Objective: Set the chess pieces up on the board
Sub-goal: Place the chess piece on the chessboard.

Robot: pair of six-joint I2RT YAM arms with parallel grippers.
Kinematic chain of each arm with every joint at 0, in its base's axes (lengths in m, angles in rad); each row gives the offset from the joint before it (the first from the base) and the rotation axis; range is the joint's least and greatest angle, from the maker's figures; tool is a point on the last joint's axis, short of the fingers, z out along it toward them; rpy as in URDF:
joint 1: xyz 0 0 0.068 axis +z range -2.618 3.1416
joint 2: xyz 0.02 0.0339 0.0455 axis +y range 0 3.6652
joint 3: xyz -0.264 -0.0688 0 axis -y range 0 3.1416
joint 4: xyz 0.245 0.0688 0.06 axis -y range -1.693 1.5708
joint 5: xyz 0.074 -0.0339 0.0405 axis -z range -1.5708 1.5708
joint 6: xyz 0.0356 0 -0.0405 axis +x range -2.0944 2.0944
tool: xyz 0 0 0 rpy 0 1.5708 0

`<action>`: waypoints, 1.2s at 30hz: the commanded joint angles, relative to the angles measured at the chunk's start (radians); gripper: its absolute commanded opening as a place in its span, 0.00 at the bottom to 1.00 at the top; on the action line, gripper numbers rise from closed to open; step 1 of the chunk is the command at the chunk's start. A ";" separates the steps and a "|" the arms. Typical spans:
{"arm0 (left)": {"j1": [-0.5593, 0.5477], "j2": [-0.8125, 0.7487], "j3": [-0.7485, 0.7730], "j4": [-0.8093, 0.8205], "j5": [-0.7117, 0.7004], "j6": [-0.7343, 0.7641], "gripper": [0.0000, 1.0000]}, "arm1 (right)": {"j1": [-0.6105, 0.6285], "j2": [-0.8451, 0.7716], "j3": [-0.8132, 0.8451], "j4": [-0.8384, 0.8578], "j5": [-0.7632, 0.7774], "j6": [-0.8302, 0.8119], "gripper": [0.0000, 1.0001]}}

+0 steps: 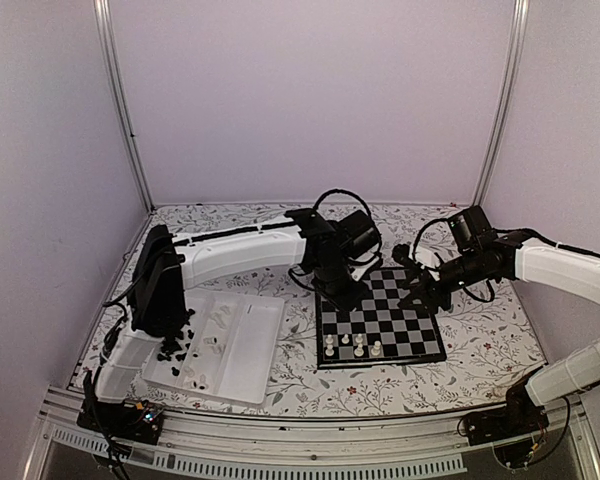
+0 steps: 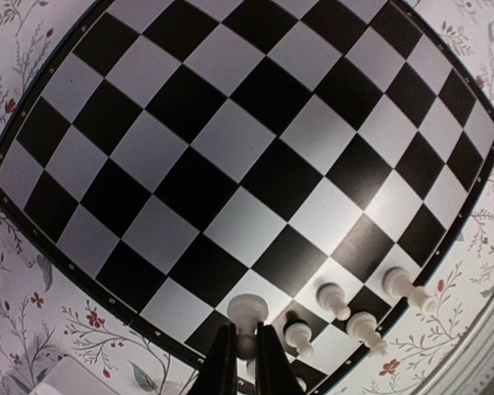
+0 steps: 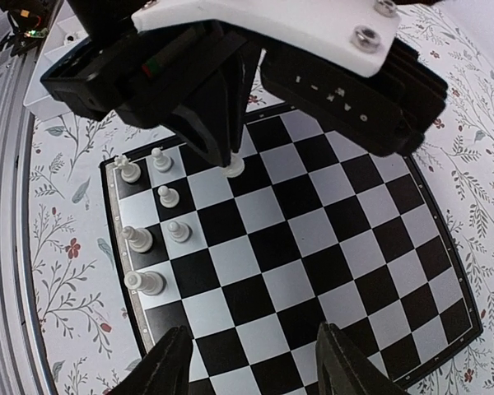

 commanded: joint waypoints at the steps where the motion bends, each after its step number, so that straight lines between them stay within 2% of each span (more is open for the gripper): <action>1: -0.017 0.054 0.084 0.045 0.094 0.046 0.08 | 0.005 -0.014 -0.011 0.019 0.032 -0.001 0.54; 11: -0.021 0.108 0.133 0.035 0.228 0.070 0.08 | -0.034 -0.090 -0.031 0.036 0.065 -0.002 0.54; 36: -0.042 0.173 0.145 0.029 0.296 0.067 0.09 | -0.044 -0.084 -0.035 0.047 0.095 -0.002 0.54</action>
